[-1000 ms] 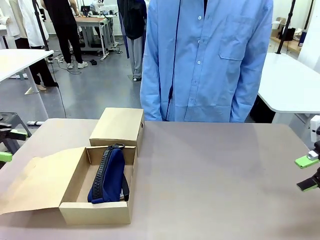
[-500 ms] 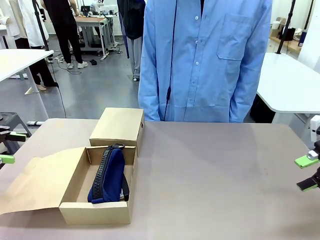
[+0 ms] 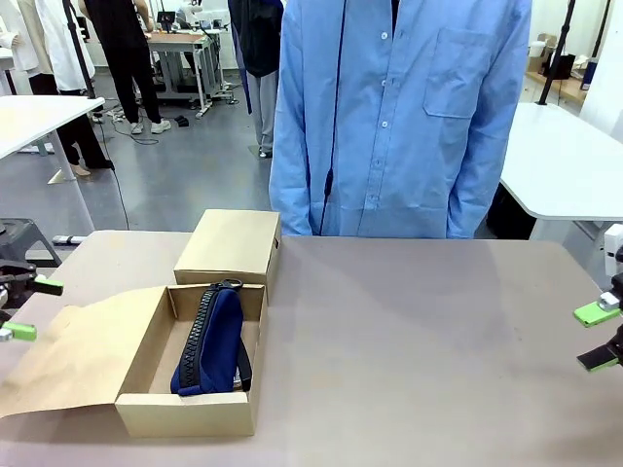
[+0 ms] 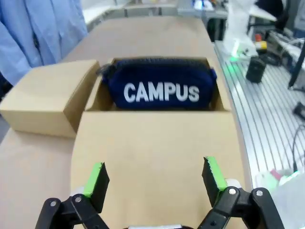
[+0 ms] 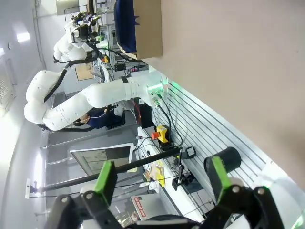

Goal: Place items inside the box.
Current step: Close the lid of the Mailer Box closest to the robot.

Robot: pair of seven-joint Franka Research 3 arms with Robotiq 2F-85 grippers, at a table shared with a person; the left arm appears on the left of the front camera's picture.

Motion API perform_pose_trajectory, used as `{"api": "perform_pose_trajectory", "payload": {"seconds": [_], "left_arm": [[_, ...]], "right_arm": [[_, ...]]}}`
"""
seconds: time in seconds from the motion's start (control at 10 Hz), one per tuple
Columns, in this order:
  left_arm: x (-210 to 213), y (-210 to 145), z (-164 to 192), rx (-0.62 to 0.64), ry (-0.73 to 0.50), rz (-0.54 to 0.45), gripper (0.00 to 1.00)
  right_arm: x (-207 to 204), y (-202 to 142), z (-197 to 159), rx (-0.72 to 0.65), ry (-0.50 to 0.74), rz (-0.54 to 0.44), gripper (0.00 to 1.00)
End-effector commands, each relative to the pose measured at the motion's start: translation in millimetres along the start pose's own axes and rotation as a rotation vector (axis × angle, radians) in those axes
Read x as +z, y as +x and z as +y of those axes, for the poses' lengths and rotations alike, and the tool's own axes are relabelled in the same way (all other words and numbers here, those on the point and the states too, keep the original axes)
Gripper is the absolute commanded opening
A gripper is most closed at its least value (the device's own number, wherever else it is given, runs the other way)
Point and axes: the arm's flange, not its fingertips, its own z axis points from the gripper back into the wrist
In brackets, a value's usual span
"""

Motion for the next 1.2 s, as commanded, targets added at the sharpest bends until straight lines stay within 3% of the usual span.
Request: {"api": "perform_pose_trajectory", "payload": {"seconds": [0.0, 0.2, 0.7, 1.1], "left_arm": [[13.7, -28.6, 21.6, -0.019, -0.054, 0.061, 1.00], [22.4, -55.9, 29.0, 0.048, -0.057, 0.148, 1.00], [14.3, -94.2, 28.9, 0.026, -0.067, 0.298, 1.00], [11.7, -99.2, 31.4, -0.007, -0.057, 0.356, 1.00]], "right_arm": [[-0.6, 0.3, 2.0, -0.005, 0.015, -0.013, 1.00], [-0.6, 0.3, 2.0, -0.005, 0.015, -0.013, 1.00], [-0.6, 0.3, 2.0, -0.005, 0.015, -0.013, 1.00], [-0.6, 0.3, 2.0, -0.005, 0.015, -0.013, 1.00]]}}
